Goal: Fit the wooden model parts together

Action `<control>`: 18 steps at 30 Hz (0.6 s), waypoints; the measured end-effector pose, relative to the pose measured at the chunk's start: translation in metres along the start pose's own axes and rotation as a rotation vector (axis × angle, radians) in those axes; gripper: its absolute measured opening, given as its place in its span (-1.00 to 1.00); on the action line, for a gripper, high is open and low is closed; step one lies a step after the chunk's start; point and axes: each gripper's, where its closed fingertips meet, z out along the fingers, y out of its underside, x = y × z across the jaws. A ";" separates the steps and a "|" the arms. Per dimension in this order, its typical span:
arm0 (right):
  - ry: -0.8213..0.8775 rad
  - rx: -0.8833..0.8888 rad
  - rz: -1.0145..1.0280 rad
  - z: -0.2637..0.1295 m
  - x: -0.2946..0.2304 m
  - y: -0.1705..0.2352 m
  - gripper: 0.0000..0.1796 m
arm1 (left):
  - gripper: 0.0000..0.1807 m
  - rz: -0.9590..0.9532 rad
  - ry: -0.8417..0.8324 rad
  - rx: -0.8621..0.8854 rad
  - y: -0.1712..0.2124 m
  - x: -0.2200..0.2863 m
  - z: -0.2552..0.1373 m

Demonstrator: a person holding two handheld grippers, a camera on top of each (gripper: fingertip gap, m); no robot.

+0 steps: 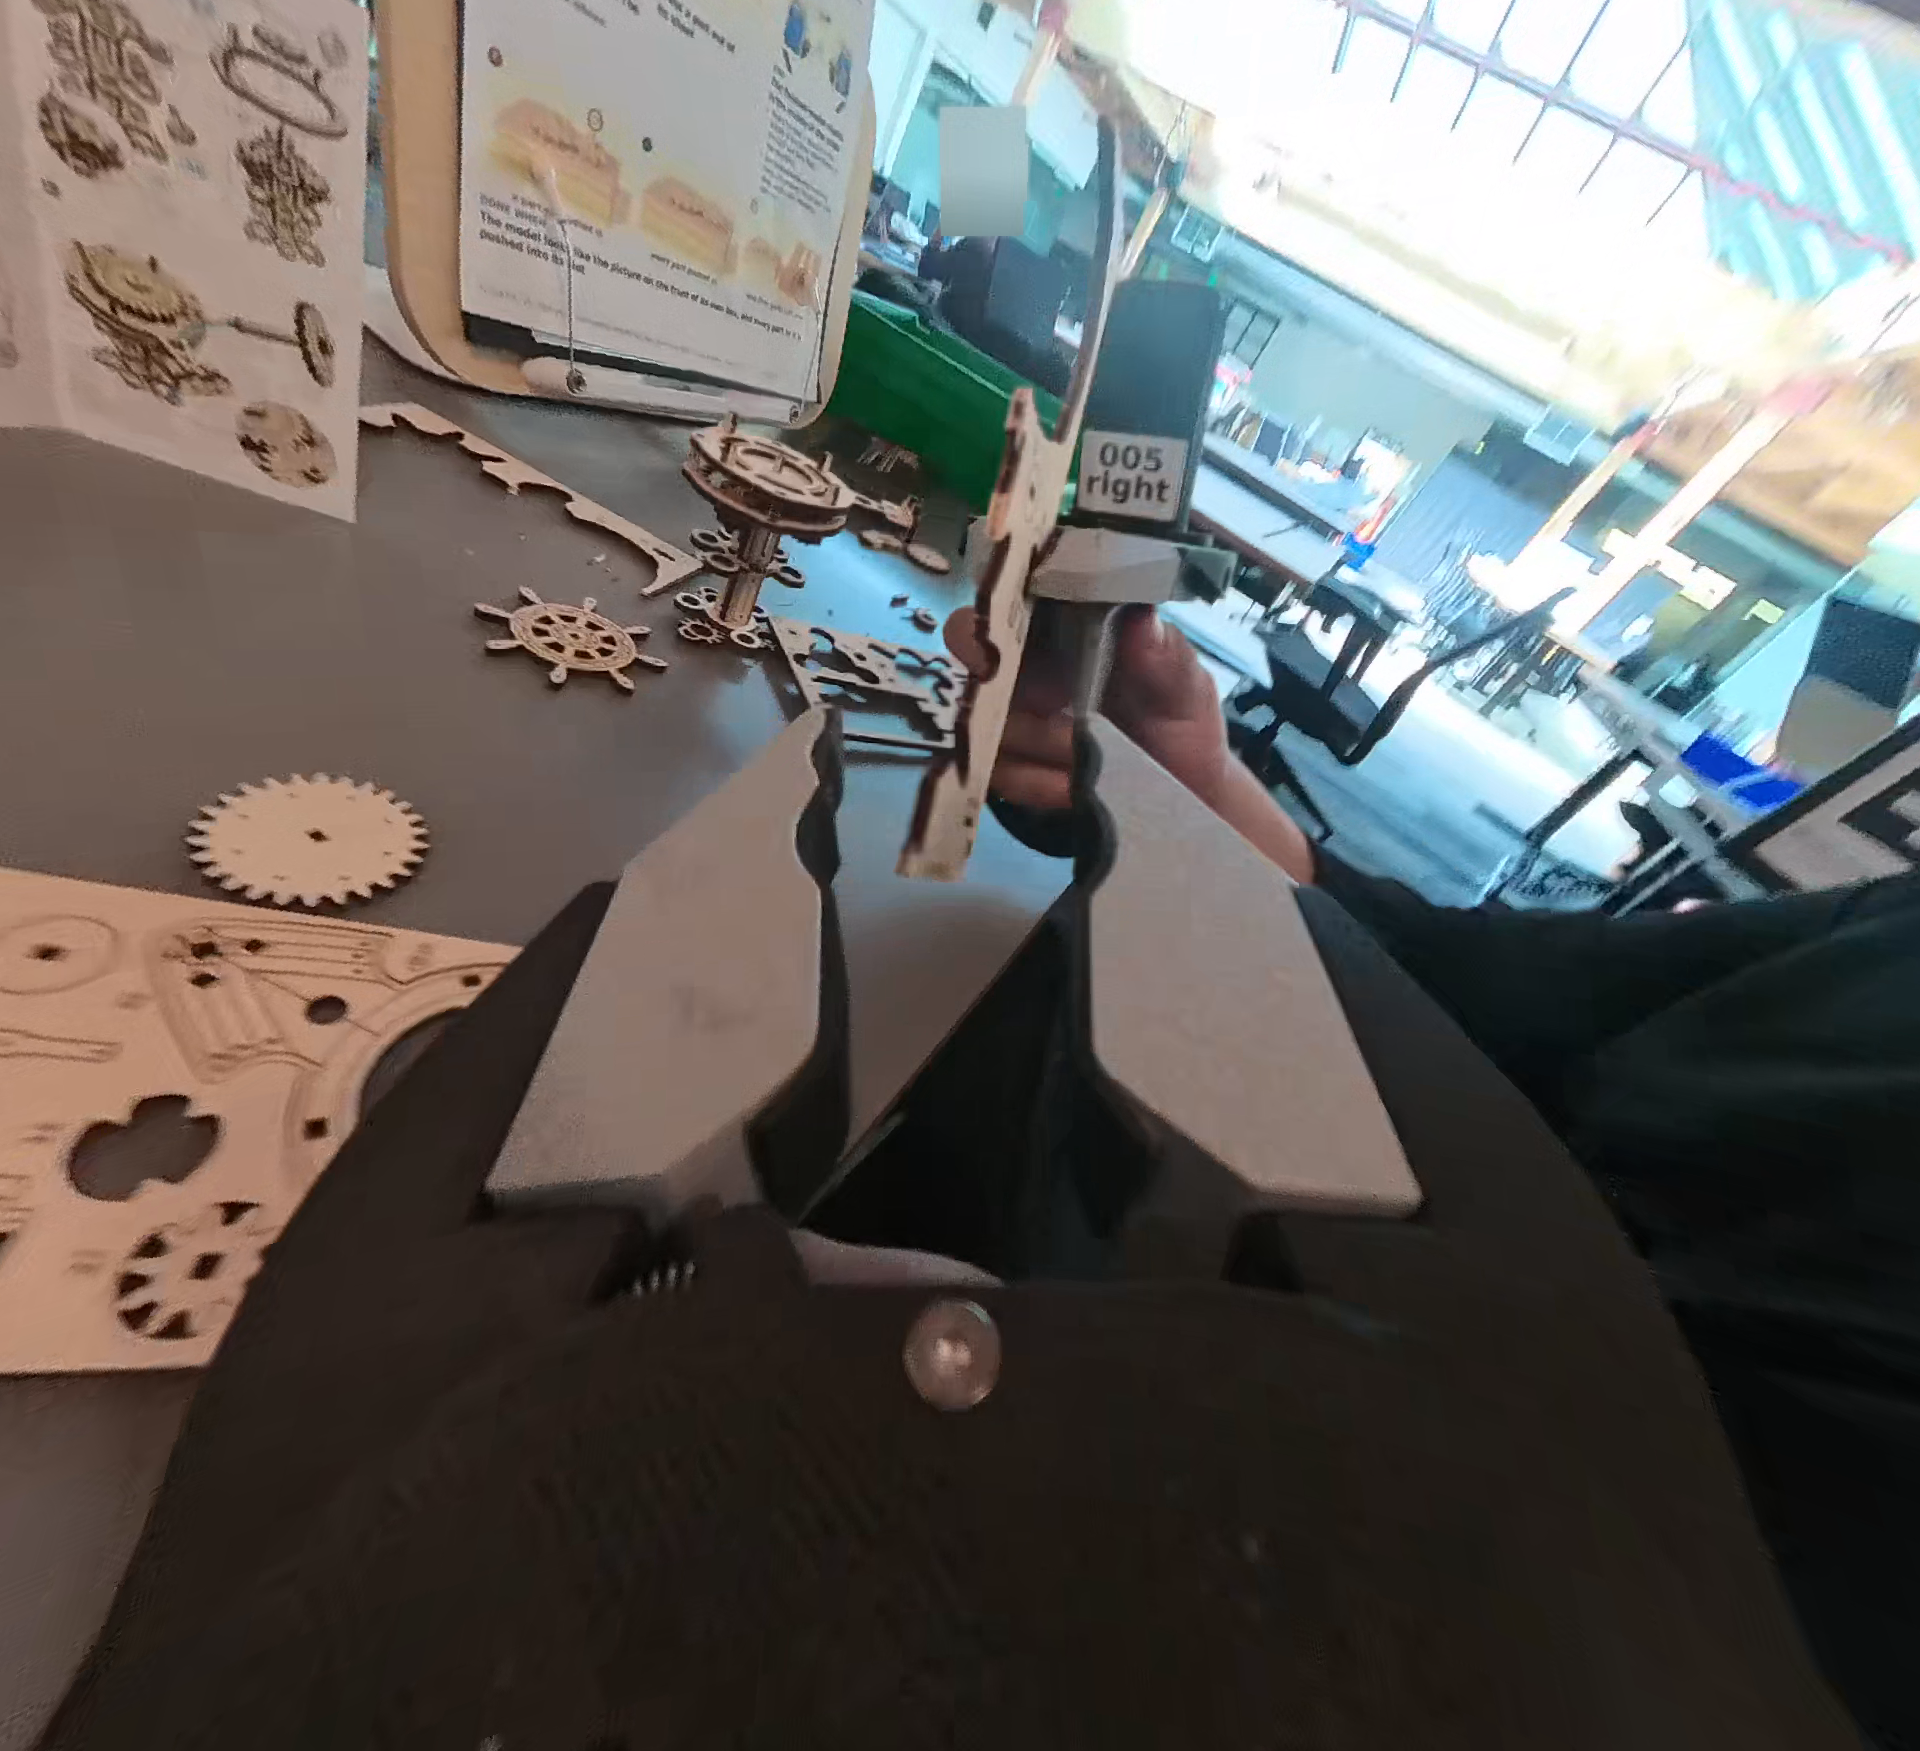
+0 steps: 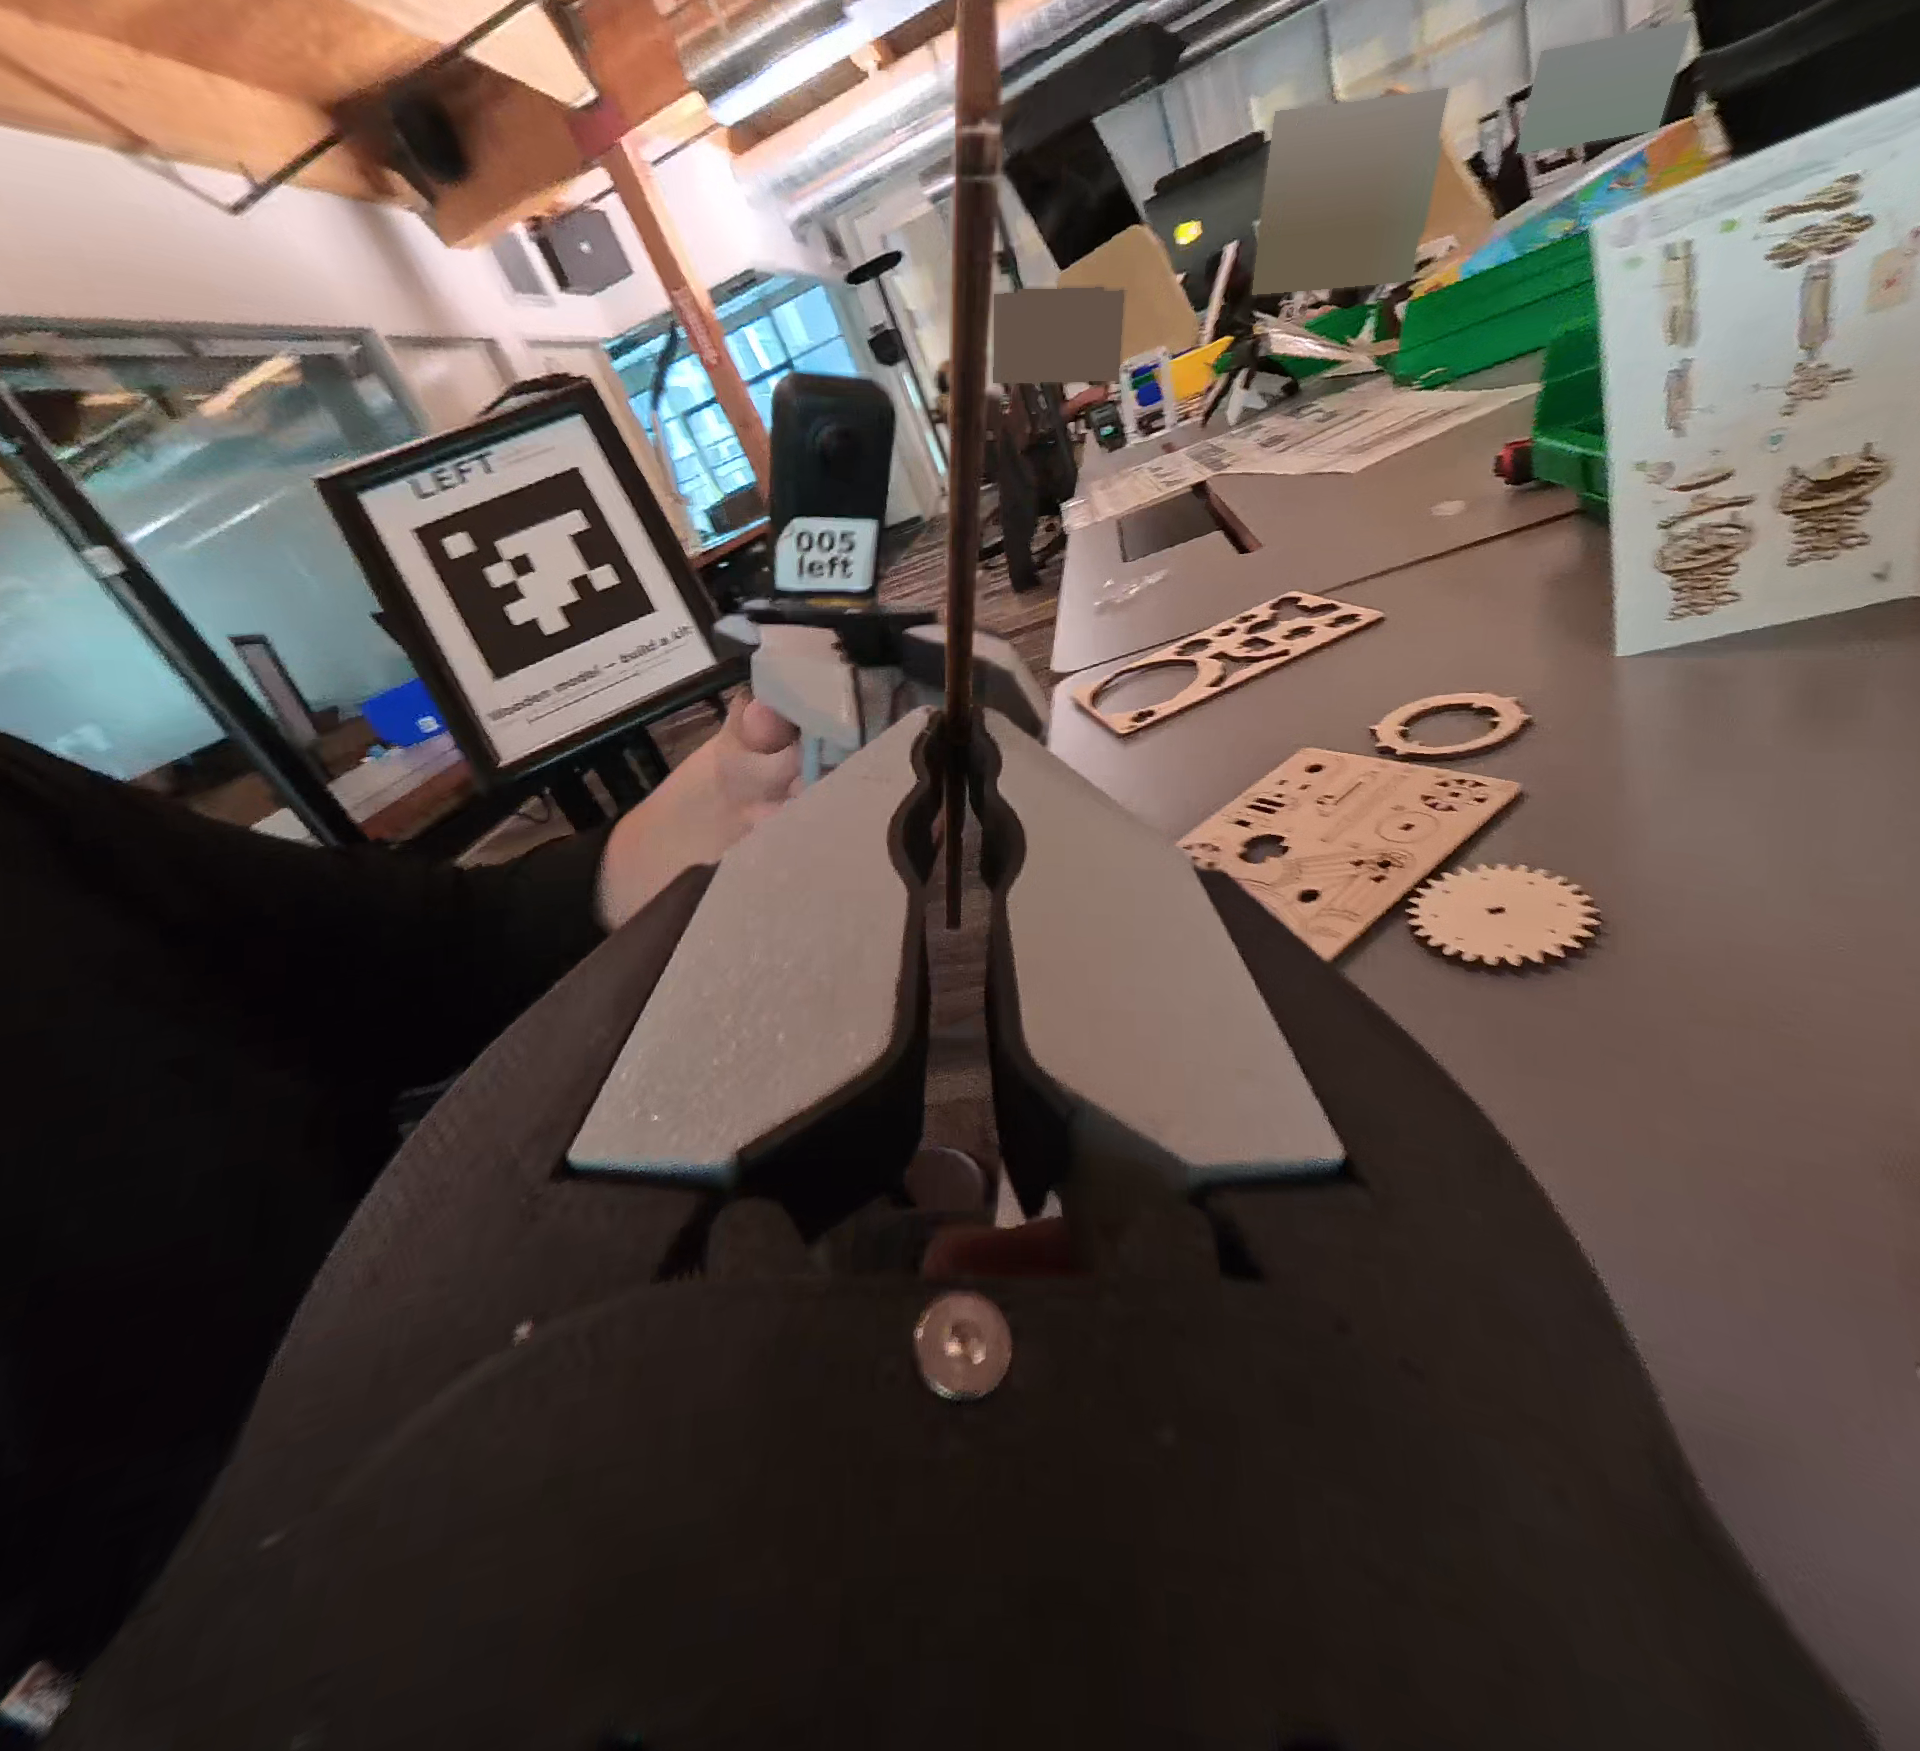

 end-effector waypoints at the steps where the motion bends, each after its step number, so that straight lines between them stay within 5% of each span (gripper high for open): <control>1: -0.025 -0.008 0.006 0.001 -0.004 0.000 -1.00 | -0.54 0.030 -0.006 -0.028 -0.002 0.001 0.000; 4: -0.066 -0.058 0.004 0.006 -0.012 0.005 -1.00 | -0.57 0.096 -0.007 -0.136 0.004 0.008 0.012; 8: -0.092 -0.107 0.015 0.009 -0.018 0.014 -0.99 | -0.98 0.119 0.088 -0.169 0.014 0.026 0.031; 18: 0.007 -0.068 0.004 -0.005 0.003 0.004 -0.97 | -0.99 0.040 0.007 -0.113 0.016 0.013 0.043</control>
